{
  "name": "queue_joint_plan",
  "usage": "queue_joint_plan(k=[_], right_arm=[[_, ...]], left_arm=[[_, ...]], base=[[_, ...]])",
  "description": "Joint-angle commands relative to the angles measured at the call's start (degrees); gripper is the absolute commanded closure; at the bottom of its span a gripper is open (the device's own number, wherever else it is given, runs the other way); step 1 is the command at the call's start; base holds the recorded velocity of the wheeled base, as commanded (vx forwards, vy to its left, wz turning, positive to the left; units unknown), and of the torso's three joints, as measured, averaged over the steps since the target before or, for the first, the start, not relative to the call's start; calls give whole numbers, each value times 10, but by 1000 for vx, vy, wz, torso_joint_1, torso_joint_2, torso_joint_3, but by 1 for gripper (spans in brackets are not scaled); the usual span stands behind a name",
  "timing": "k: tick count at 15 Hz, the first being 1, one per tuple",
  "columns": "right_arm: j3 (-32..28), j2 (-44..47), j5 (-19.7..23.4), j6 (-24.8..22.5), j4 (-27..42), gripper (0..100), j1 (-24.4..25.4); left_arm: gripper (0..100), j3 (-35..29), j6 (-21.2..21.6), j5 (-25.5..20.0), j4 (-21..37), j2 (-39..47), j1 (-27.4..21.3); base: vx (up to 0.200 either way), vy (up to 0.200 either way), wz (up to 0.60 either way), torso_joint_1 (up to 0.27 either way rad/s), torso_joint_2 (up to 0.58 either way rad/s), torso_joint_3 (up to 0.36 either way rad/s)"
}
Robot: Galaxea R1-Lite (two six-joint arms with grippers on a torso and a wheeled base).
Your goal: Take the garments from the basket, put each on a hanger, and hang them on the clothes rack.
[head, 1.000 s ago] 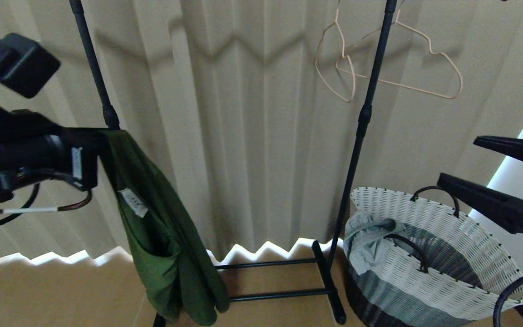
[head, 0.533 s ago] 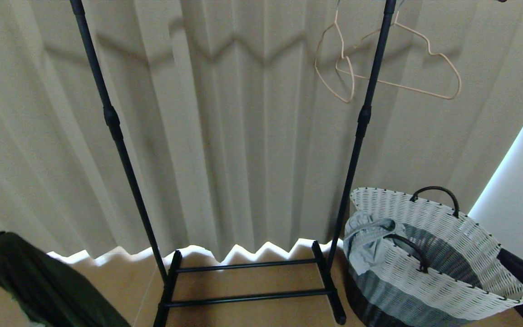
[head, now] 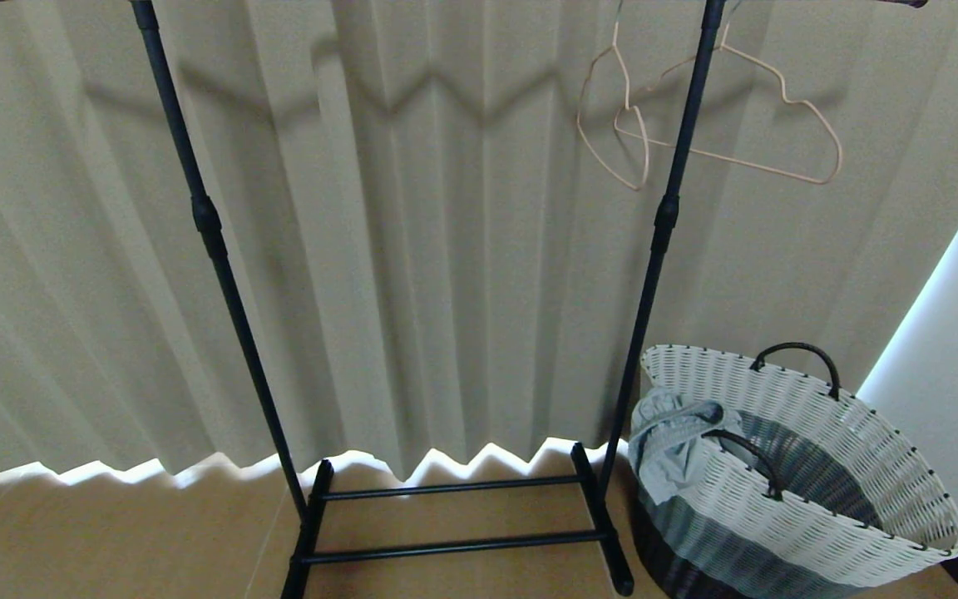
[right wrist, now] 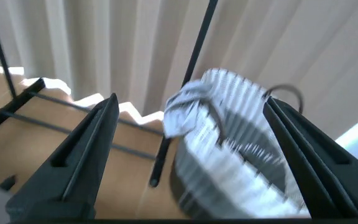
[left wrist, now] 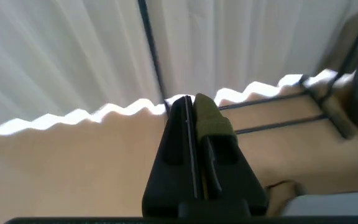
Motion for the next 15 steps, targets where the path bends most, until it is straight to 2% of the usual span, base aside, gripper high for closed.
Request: queue_joint_plan(k=[1, 2, 3, 4, 6, 9, 15], right_arm=[[1, -124, -3, 29, 70, 0, -1], [4, -144, -3, 38, 86, 0, -1], [8, -179, -23, 66, 112, 0, 12], [15, -182, -43, 76, 115, 0, 16], [25, -182, -62, 102, 111, 0, 16], [40, -182, -109, 141, 62, 0, 16], [40, -182, -211, 146, 50, 0, 16]], left_arm=[[100, 38, -7, -30, 1, -82, -19], [100, 52, -2, -34, -3, -86, -18], [100, 84, 0, -34, -28, -85, -18], [100, 103, -3, -36, -66, -85, -18], [100, 116, -2, -37, -97, -85, -18], [100, 116, -6, -36, -98, -85, -18], [100, 120, -6, -34, -107, -85, -18]], base=[[0, 0, 0, 0, 0, 0], [0, 0, 0, 0, 0, 0], [0, 0, 0, 0, 0, 0], [0, 0, 0, 0, 0, 0], [0, 0, 0, 0, 0, 0], [0, 0, 0, 0, 0, 0], [0, 0, 0, 0, 0, 0]])
